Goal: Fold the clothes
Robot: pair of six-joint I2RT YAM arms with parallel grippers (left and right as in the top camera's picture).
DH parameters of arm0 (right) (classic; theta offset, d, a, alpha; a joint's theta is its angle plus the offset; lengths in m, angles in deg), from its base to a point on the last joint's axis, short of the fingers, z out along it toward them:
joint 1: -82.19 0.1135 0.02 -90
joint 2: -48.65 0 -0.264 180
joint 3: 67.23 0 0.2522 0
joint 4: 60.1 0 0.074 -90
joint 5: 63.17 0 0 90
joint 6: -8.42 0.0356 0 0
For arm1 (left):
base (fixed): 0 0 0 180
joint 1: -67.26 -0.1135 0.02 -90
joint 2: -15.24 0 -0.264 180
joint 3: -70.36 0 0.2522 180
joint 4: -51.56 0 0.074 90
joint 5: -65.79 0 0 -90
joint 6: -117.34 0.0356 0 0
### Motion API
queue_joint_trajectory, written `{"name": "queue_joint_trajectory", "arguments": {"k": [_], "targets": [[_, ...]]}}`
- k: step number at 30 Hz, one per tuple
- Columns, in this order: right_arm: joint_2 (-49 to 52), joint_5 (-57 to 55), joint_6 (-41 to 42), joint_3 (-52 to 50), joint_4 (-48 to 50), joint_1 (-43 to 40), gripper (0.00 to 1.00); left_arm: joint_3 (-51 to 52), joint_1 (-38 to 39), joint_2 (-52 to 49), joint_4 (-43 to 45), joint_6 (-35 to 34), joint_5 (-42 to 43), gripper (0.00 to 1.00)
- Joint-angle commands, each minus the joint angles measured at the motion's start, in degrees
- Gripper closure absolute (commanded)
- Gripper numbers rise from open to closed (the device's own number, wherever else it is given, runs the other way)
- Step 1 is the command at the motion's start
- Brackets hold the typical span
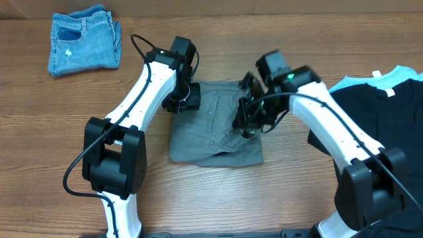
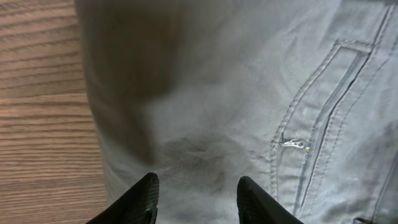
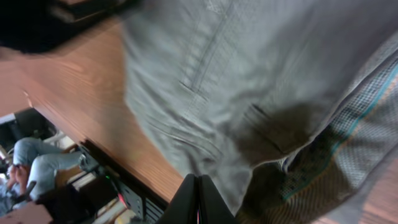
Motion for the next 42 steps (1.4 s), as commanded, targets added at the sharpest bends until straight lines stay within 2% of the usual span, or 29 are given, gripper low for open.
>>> {"name": "queue_joint_trajectory", "arguments": {"k": [1, 6, 13, 16, 17, 19, 21, 26, 32, 34, 37, 42], "targets": [[0.98, 5.49, 2.03, -6.71, 3.87, -0.11, 0.96, 1.51, 0.37, -0.37, 0.57, 1.57, 0.98, 0.53], [0.98, 1.11, 4.76, -11.74, 3.69, -2.8, 0.96, 2.47, 0.37, -0.39, 0.61, 2.23, 0.48, 0.52], [0.98, -1.81, 4.59, -14.75, 4.55, -6.91, 0.96, 4.72, 0.26, -0.39, 0.57, 2.49, -1.64, 0.49], [0.98, -5.66, 6.64, -15.63, 5.11, -7.43, 0.96, 5.07, 0.26, -0.39, 0.09, 3.54, -2.29, 0.38], [0.98, -6.49, 7.15, -15.63, 5.16, -7.41, 0.96, 5.09, 0.24, -0.39, -0.2, 3.48, -3.34, 0.38], [0.98, -6.93, 7.85, -15.61, 5.64, -7.41, 0.96, 5.11, 0.07, -0.39, -1.46, 2.97, -6.08, 0.38], [0.83, -6.95, 8.7, -15.47, 6.19, -7.43, 0.96, 5.11, -0.33, -0.39, -2.78, 1.6, -7.69, 0.44], [-3.34, -8.0, 12.33, -11.43, 5.29, -8.68, 0.96, 4.59, -0.85, 1.38, -2.89, 1.51, -7.61, 0.44], [-9.9, -12.17, 11.8, -1.22, 0.09, -9.29, 0.96, 4.55, -0.83, 6.56, -2.95, 1.66, -6.43, 0.39], [-10.43, -10.95, 10.08, 1.01, -0.26, -9.05, 0.9, 4.55, -0.72, 7.39, -2.95, 2.38, -3.56, 0.34], [-9.94, -8.09, 6.78, 1.31, 0.2, -8.24, 0.75, 4.7, -0.42, 7.06, -3.43, 5.75, 3.13, 0.28], [-5.27, -4.0, 3.74, 0.7, -0.44, -5.46, 0.75, 6.08, 0.02, 5.81, -7.13, 6.54, 4.26, 0.34]]}}
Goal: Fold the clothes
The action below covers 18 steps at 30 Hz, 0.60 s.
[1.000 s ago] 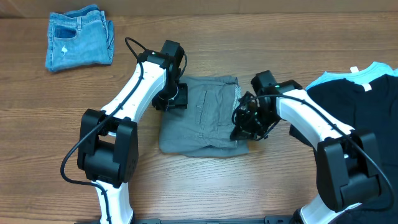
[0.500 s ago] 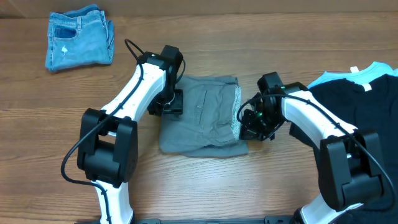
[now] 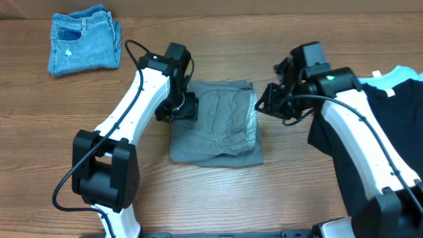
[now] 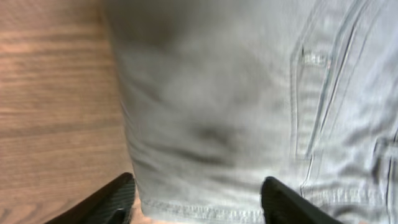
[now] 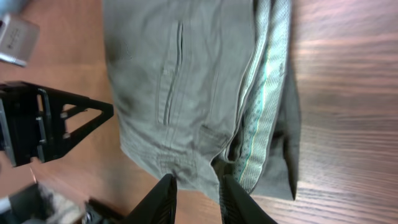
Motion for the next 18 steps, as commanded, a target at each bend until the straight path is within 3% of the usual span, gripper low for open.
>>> {"name": "queue_joint_trajectory", "arguments": {"k": [1, 5, 7, 8, 11, 13, 18], "targets": [[4.87, 5.16, -3.23, -1.01, 0.79, 2.56, 0.76, 2.05, 0.39, -0.5, -1.16, 1.97, 3.52, 0.35], [10.84, 8.76, -3.23, -2.75, 2.67, 4.81, 0.79, 5.03, 0.39, -0.5, -0.52, 2.16, 3.54, 0.37], [13.75, 9.27, -3.21, -3.5, 3.28, 5.73, 0.85, 6.71, 0.39, -0.5, 0.17, 2.56, 3.85, 0.44], [15.32, 9.27, -3.21, -3.61, 3.28, 6.05, 0.88, 7.74, 0.39, -0.5, 0.87, 2.58, 4.63, 0.5], [18.97, 9.09, -3.19, -3.61, 3.17, 6.12, 0.91, 11.43, 0.39, -0.5, 3.82, 3.87, 7.43, 0.84], [20.92, 7.91, -3.19, -3.61, 2.75, 5.97, 0.93, 14.69, 0.39, -0.5, 5.2, 3.82, 7.58, 0.96], [23.67, -1.33, -0.42, -3.61, -0.42, 5.31, 0.96, 21.55, 0.02, -0.5, 7.54, 3.61, 7.54, 0.96]]}}
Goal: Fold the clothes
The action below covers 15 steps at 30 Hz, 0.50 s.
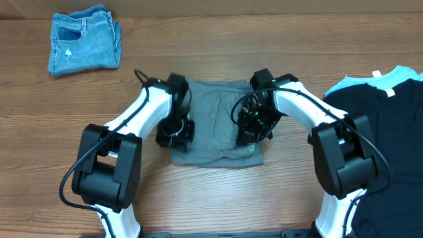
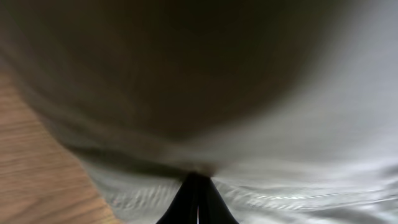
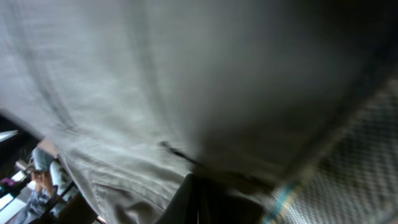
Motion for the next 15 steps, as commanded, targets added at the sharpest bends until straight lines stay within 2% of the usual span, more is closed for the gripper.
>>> {"name": "queue_joint_trajectory", "arguments": {"k": [1, 6, 8, 11, 15], "targets": [[0.87, -9.11, 2.99, -0.2, -0.98, -0.83, 0.96, 3.87, -0.26, -0.48, 1.51, -0.09, 1.16, 0.96], [0.87, -12.79, 5.22, -0.2, -1.79, -1.7, 0.96, 6.1, -1.84, -0.48, 2.99, -1.14, 0.61, 0.96], [0.85, -14.91, 6.73, -0.2, -2.19, -1.92, 0.96, 6.25, -2.43, -0.48, 2.71, -2.6, -2.12, 0.96], [0.83, -21.81, 10.8, 0.04, -2.93, -1.99, 0.96, 6.23, -3.06, -0.46, 2.45, -5.25, -5.7, 0.96], [-0.28, -29.0, 14.36, 2.84, -6.27, -1.99, 0.96, 5.22, -3.28, 0.07, 1.2, -5.75, -5.79, 0.96]]}}
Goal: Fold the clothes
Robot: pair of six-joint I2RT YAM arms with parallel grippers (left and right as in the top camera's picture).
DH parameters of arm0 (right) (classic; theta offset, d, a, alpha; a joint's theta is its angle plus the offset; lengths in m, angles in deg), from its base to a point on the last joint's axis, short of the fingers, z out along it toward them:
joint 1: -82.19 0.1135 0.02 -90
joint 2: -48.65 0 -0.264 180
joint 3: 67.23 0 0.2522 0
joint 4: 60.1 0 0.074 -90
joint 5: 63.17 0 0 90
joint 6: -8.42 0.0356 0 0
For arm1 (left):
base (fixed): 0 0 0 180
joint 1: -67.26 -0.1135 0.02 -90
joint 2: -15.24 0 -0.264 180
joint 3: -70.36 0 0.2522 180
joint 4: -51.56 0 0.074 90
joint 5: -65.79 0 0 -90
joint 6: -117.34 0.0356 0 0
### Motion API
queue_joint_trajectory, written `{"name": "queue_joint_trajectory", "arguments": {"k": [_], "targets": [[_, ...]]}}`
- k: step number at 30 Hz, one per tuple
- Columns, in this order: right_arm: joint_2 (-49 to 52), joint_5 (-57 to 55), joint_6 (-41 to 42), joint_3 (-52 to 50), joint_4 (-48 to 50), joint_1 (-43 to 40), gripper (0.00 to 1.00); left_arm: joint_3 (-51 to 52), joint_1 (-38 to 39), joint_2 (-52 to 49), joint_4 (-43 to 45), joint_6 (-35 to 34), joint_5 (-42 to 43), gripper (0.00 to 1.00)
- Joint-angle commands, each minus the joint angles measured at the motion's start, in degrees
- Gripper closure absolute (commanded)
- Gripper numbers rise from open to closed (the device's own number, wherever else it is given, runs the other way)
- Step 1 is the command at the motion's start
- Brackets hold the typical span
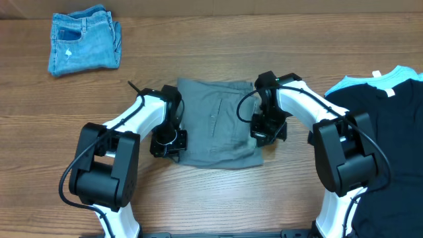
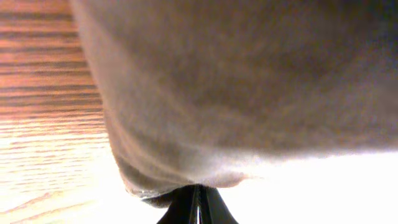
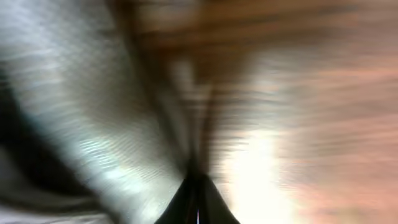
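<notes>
Grey shorts [image 1: 215, 129] lie folded flat in the middle of the wooden table. My left gripper [image 1: 165, 140] is shut, low at the shorts' lower left edge. In the left wrist view the tips [image 2: 196, 194] meet the hem of the grey cloth [image 2: 249, 74], with bare wood to the left. My right gripper [image 1: 268, 129] is shut at the shorts' right edge. The right wrist view is blurred; its tips [image 3: 196, 183] sit where the grey cloth [image 3: 74, 93] ends and the wood begins. I see no cloth between either pair of jaws.
Folded blue jeans [image 1: 84, 39] lie at the far left corner. A black shirt [image 1: 383, 125] is spread over a teal garment [image 1: 400, 74] at the right edge. Bare table [image 1: 218, 198] lies in front of the shorts.
Both shut grippers were pressed on the shorts a little inside its side edges. Now each sits further outward, at the left and right edge. The shorts lie flatter.
First my right gripper was shut on a turned-up right part of the shorts, with the left open on the left side. Then both were open and the patterned lining showed along the right edge. Later both pressed shut on the cloth, and now they sit at its edges.
</notes>
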Motion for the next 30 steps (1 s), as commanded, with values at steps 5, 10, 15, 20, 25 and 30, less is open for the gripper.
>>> {"name": "queue_joint_trajectory", "arguments": {"k": [5, 10, 15, 20, 25, 30], "targets": [[-6.08, -9.66, 4.22, 10.29, -4.61, -0.48, 0.96, -3.43, -0.26, 6.67, -1.95, -3.56, -4.9, 0.96], [-8.74, -4.13, -1.81, 17.49, -3.1, -0.59, 0.75, -6.51, 0.31, 16.33, 0.0, -3.56, -5.7, 0.83], [-6.93, 2.67, -4.87, 16.85, 3.67, -0.59, 0.66, -6.51, 0.37, 17.11, 6.38, -3.56, -5.44, 0.62], [-3.02, 5.9, -4.83, 16.85, 6.6, -0.59, 0.74, -6.51, 0.37, 12.15, 10.45, -3.54, -5.46, 0.79], [2.23, 5.84, -4.2, 16.85, 6.97, -0.59, 0.81, -6.51, 0.13, 3.5, 17.2, -3.54, -4.46, 0.88], [4.98, 0.57, -0.42, 16.63, 7.43, -0.59, 0.96, -6.51, -1.18, -2.8, 18.53, -3.58, -4.9, 0.96]]}}
